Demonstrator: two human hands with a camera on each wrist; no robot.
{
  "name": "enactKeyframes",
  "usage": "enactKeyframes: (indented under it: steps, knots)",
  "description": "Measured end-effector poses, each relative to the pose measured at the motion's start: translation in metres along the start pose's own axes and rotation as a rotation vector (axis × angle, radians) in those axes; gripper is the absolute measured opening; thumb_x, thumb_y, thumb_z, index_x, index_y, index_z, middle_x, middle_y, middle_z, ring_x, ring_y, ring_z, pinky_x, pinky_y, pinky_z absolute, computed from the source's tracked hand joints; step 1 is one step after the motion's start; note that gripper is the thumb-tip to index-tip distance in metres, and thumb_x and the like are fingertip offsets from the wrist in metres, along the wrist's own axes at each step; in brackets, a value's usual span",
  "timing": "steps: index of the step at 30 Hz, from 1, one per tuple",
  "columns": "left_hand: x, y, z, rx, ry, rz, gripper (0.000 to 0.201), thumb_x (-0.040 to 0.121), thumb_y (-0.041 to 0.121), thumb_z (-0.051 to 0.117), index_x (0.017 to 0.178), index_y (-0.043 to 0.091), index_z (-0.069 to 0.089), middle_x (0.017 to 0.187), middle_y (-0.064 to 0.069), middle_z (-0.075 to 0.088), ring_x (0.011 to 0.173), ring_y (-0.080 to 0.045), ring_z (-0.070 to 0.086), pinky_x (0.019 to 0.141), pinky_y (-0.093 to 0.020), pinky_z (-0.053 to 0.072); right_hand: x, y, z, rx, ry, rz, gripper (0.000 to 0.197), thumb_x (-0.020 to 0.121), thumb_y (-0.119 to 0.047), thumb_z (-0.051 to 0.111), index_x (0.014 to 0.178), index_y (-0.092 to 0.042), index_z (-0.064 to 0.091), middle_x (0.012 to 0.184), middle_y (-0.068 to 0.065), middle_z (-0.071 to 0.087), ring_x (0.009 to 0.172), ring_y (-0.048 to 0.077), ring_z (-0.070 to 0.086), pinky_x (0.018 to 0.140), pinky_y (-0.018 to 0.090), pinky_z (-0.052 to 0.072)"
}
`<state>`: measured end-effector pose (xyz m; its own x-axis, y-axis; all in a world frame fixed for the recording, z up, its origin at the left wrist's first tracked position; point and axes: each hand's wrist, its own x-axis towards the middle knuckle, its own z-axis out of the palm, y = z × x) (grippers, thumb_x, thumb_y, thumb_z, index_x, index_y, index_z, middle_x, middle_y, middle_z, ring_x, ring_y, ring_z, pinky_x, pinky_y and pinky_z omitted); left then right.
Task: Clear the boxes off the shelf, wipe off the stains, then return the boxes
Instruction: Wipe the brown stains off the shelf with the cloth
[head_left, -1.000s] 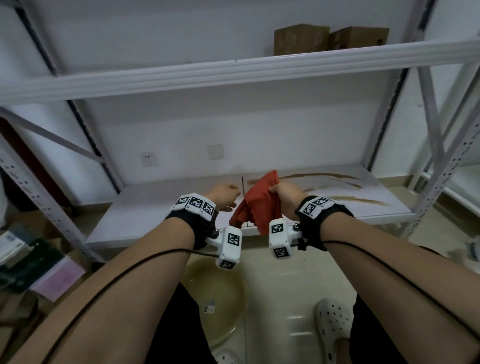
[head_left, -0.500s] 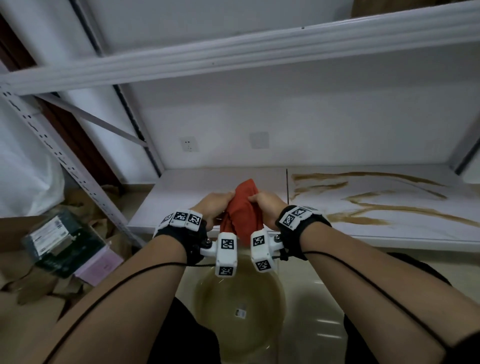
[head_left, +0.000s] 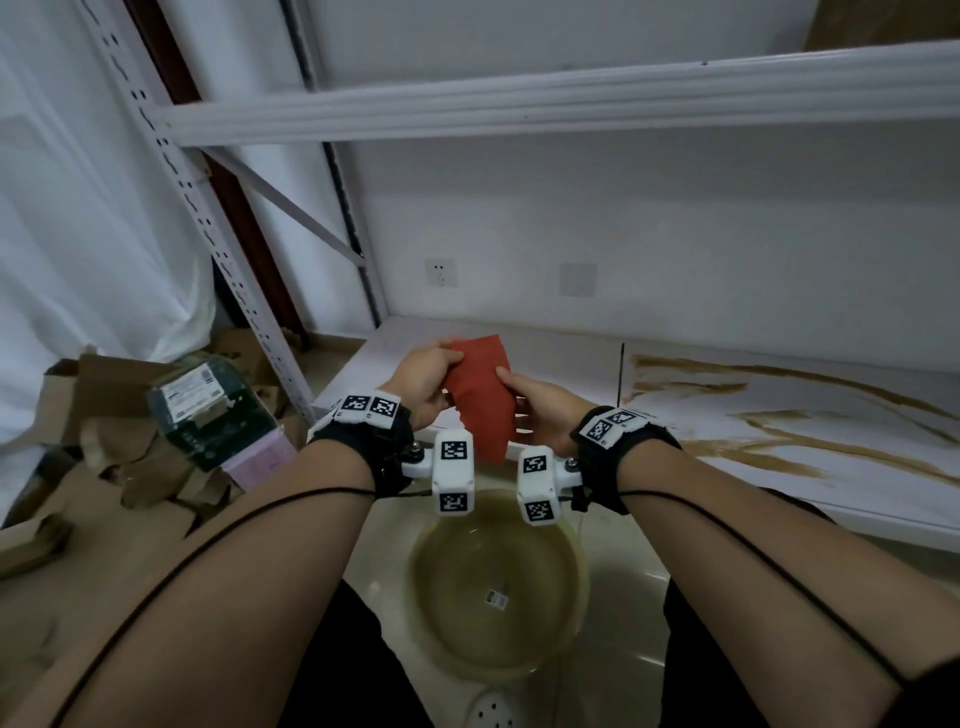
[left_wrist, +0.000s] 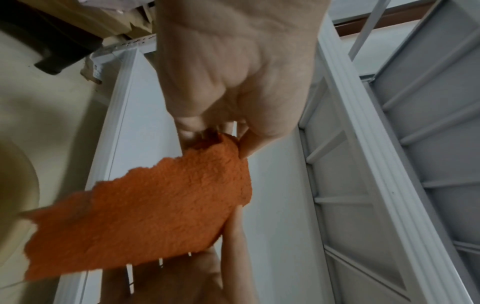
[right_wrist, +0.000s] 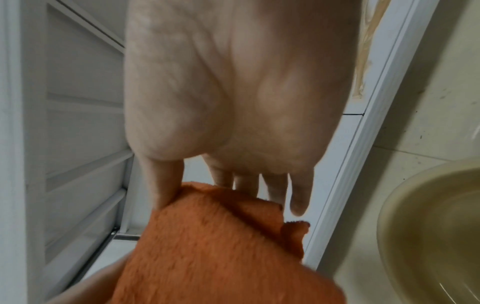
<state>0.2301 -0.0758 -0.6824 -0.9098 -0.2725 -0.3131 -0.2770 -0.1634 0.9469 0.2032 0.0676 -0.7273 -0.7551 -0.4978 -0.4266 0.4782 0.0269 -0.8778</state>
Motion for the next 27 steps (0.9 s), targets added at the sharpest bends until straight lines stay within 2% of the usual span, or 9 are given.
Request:
enactKeyframes:
  steps: [2,6,8,10,13,15,18,24,27]
  knots:
    - [-0.006,0.003,0.003,0.043,0.006,0.006,0.032,0.098,0.004,0.037,0.124,0.015,0.052,0.087,-0.004,0.06,0.073,-0.014,0.056,0.063,-0.027,0.047,-0.016,-0.002,0.0,0.041,-0.002,-0.03,0.035,0.092,-0.039,0.056,0.111,-0.01,0.058,0.096,0.007,0.062,0.085,0.022,0.06,0.077,0.034,0.051]
    - [-0.021,0.006,0.023,0.166,-0.024,0.036,0.033,0.098,0.007,0.039,0.128,0.017,0.05,0.079,-0.004,0.057,0.063,-0.013,0.05,0.059,-0.025,0.042,-0.047,-0.007,-0.006,0.052,0.044,-0.101,0.048,0.091,-0.031,0.059,0.126,0.0,0.052,0.11,0.015,0.062,0.087,0.026,0.062,0.061,0.033,0.054]
    - [-0.028,0.005,0.04,0.213,-0.045,0.067,0.032,0.098,0.007,0.039,0.127,0.016,0.049,0.077,-0.004,0.057,0.061,-0.012,0.049,0.055,-0.023,0.041,-0.062,-0.008,-0.014,0.063,0.066,-0.135,0.045,0.093,-0.03,0.055,0.125,0.002,0.052,0.108,0.02,0.062,0.075,0.025,0.065,0.048,0.026,0.051]
    - [-0.036,0.004,0.057,0.254,-0.059,0.106,0.031,0.097,0.006,0.041,0.125,0.014,0.05,0.078,-0.003,0.057,0.06,-0.011,0.049,0.051,-0.02,0.043,-0.078,-0.009,-0.023,0.12,0.055,-0.163,0.031,0.098,-0.026,0.047,0.113,0.0,0.055,0.096,0.02,0.063,0.06,0.023,0.068,0.043,0.024,0.051]
    - [-0.041,-0.001,0.082,0.334,-0.078,0.167,0.035,0.093,0.005,0.043,0.127,0.01,0.05,0.097,-0.01,0.061,0.071,-0.017,0.054,0.061,-0.025,0.046,-0.099,-0.008,-0.039,0.203,0.121,-0.2,0.033,0.1,-0.024,0.042,0.12,0.002,0.05,0.097,0.024,0.062,0.067,0.029,0.067,0.056,0.037,0.059]
    - [-0.043,-0.004,0.096,0.367,-0.082,0.198,0.039,0.092,0.004,0.041,0.129,0.009,0.049,0.106,-0.011,0.058,0.084,-0.021,0.053,0.069,-0.028,0.045,-0.108,-0.008,-0.052,0.21,0.228,-0.227,0.042,0.099,-0.024,0.044,0.13,0.004,0.044,0.104,0.026,0.061,0.074,0.031,0.064,0.057,0.037,0.058]
    - [-0.045,-0.004,0.117,0.358,-0.134,0.208,0.036,0.093,0.004,0.039,0.128,0.009,0.049,0.104,-0.009,0.051,0.09,-0.022,0.047,0.062,-0.024,0.04,-0.12,-0.013,-0.075,0.207,0.351,-0.218,0.048,0.097,-0.03,0.049,0.131,0.004,0.045,0.116,0.029,0.059,0.078,0.033,0.063,0.051,0.031,0.055]
    - [-0.041,-0.001,0.165,0.343,-0.236,0.236,0.028,0.093,0.001,0.038,0.112,0.017,0.052,0.083,-0.004,0.05,0.074,-0.016,0.047,0.059,-0.021,0.036,-0.14,-0.024,-0.122,0.112,0.526,-0.199,0.044,0.092,-0.025,0.056,0.122,0.006,0.051,0.118,0.028,0.061,0.099,0.041,0.063,0.085,0.05,0.053]
    - [-0.029,-0.007,0.186,0.383,-0.271,0.252,0.033,0.091,0.0,0.038,0.116,0.013,0.056,0.092,-0.007,0.051,0.082,-0.021,0.049,0.058,-0.022,0.037,-0.143,-0.021,-0.143,0.027,0.591,-0.145,0.045,0.085,-0.024,0.061,0.12,0.003,0.052,0.111,0.026,0.064,0.095,0.042,0.065,0.082,0.052,0.054]
